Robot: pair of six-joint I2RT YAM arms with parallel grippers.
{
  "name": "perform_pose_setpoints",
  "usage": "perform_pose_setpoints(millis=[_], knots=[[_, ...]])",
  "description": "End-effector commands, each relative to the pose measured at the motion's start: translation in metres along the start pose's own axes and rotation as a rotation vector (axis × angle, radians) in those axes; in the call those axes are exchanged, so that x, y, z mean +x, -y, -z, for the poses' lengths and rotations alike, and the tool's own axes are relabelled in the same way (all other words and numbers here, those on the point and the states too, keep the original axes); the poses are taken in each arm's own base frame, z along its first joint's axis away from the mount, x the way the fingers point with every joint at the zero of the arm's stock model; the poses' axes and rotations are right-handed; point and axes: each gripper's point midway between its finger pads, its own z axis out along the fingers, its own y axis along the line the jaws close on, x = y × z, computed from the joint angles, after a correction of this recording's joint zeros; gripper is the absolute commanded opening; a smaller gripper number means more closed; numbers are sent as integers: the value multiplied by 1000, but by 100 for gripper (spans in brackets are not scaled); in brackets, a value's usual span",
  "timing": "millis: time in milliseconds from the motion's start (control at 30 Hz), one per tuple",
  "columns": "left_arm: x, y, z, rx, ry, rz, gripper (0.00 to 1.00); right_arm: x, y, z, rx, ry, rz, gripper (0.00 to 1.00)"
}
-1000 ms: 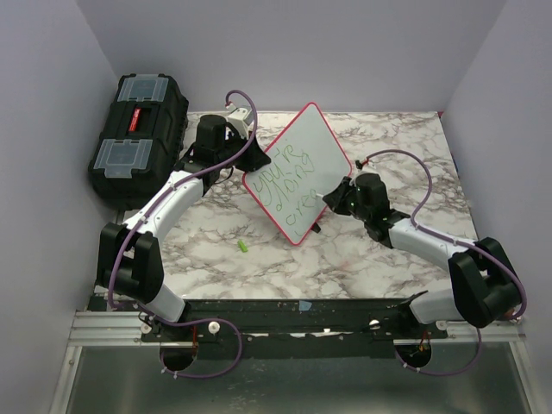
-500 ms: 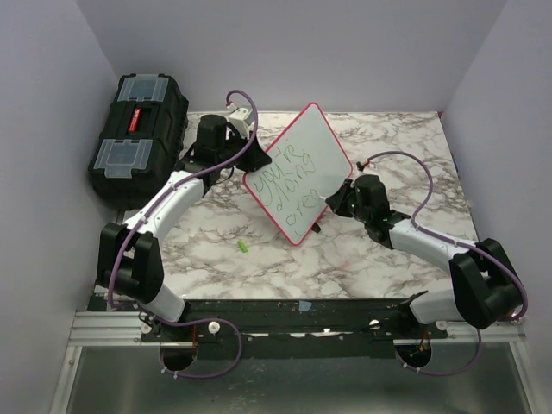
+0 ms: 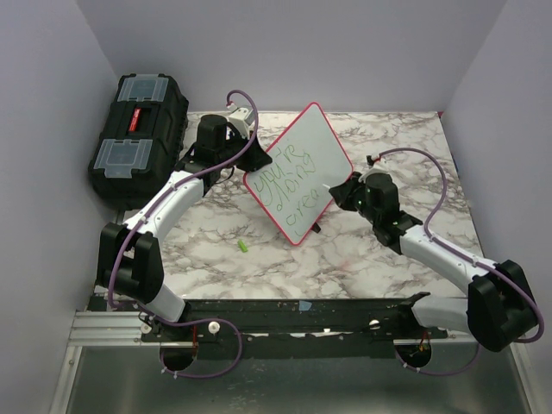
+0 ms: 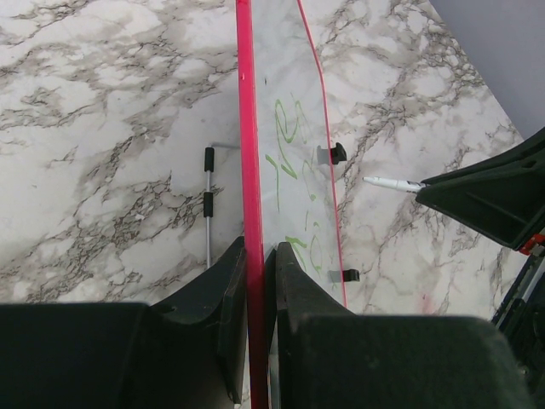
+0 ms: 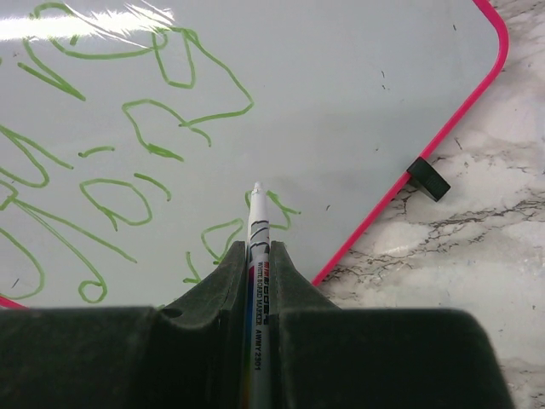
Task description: Write a sentence on the whiteboard
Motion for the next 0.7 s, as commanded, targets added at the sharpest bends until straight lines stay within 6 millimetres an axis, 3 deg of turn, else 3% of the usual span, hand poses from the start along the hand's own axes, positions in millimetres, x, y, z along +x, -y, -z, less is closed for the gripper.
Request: perform_pose_setpoints(millis=[0,467,667], knots=[[59,11,-3,57,-188,-22,0,-14,-3,-6,-10,14,-28,1],[61,11,0,52,-192,-33,0,-5,17,-23,24,-37,-66,1],[62,11,0,54,-193,-35,0,2,15,-33,-6,-73,-80,1]])
